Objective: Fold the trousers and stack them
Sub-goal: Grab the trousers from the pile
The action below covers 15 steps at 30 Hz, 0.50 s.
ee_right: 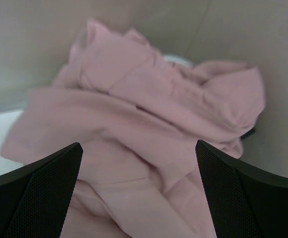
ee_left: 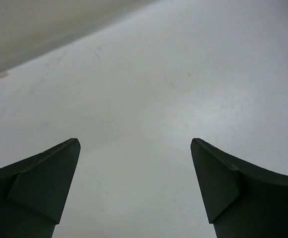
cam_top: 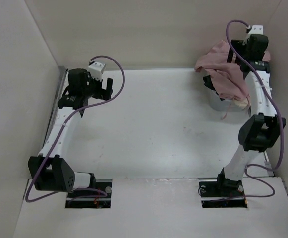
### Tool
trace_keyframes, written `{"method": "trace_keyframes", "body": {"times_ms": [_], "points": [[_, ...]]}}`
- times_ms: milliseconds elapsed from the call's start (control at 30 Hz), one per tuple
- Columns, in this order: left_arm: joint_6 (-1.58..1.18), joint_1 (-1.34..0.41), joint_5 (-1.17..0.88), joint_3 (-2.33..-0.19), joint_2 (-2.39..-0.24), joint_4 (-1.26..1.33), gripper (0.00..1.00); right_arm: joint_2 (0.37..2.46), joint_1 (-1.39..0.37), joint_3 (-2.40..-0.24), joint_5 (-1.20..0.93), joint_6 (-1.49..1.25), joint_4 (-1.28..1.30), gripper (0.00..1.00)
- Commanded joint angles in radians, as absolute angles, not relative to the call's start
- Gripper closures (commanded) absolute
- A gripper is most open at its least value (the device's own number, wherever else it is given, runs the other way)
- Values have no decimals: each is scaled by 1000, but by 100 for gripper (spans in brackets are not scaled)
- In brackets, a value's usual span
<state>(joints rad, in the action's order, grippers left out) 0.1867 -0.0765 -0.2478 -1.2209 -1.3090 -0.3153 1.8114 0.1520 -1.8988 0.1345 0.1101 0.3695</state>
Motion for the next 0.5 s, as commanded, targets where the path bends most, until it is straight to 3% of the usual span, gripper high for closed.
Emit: {"method": "trace_keyframes", "body": {"times_ms": [0,67,167,267,300,333,467], "points": [[179,-82,-308,-1243,-1327,-437,0,1861,139,-1983,188,58,548,0],[186,-90,-278,-1239,-1333,-428,0,1887,139,-1990,239,48,538,4],[189,-88,-249,-1224,-1327,-405,0,1928,156,-2017,259,46,545,25],[195,-87,-239,-1210,-1321,-397,0,1960,166,-2049,220,41,586,29],[195,-87,-235,-1209,-1321,-397,0,1968,166,-2060,218,37,597,37],[196,-87,-229,-1207,-1321,-397,0,1971,166,-2063,219,28,601,56],[196,-84,-218,-1201,-1318,-390,0,1945,174,-2075,248,-18,594,100]]}}
